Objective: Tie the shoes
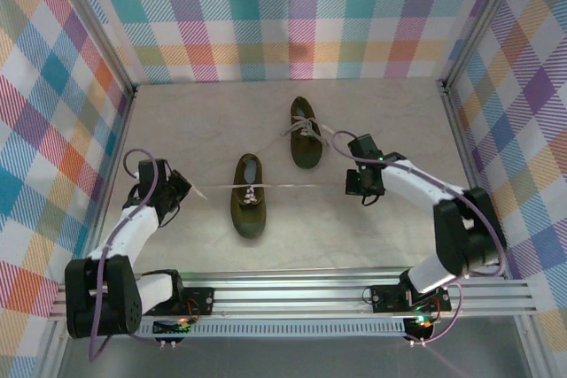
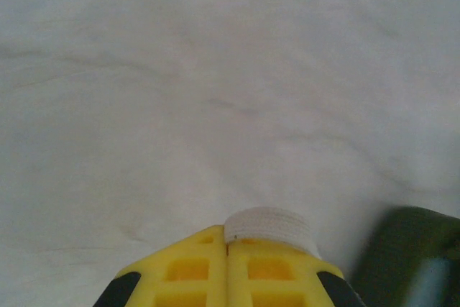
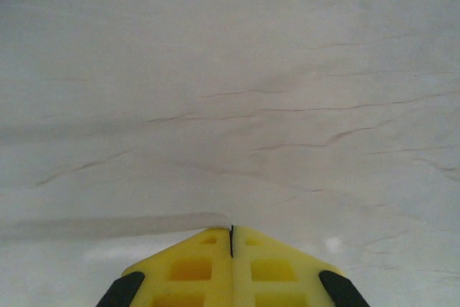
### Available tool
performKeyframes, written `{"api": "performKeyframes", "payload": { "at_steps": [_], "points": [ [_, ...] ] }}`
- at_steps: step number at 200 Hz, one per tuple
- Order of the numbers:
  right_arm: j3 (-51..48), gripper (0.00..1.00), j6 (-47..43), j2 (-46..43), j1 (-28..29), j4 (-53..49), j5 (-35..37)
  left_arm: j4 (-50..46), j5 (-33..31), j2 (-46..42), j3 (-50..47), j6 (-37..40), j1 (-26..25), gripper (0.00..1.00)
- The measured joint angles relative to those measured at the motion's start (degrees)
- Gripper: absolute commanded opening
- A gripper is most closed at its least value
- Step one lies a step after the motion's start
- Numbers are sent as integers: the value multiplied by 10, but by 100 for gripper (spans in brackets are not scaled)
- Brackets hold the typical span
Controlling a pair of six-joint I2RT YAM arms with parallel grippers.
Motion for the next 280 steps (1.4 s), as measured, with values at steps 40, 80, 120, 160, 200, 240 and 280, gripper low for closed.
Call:
{"api": "performKeyframes", "payload": {
  "at_steps": [40,80,120,160,200,240,280],
  "points": [
    [17,0,-19,-91,19,33,-178,91,82,-104,-3,29,-52,0],
    [41,0,-26,-124,90,45,-276,127,129,-146,-3,49,-96,0],
    [79,0,-14,-144,122,61,-297,123,135,-156,-1,71,-157,0],
    [101,0,-9,-153,139,65,-258,71,98,-162,16,86,-196,0],
    [101,0,2,-181,142,31,-137,-50,9,-157,87,108,-246,0],
    [99,0,24,-179,132,-6,-50,-156,-69,-64,212,145,-356,0],
    [87,0,46,-151,79,-9,-45,-183,-99,64,277,170,-492,74]
  ]
}}
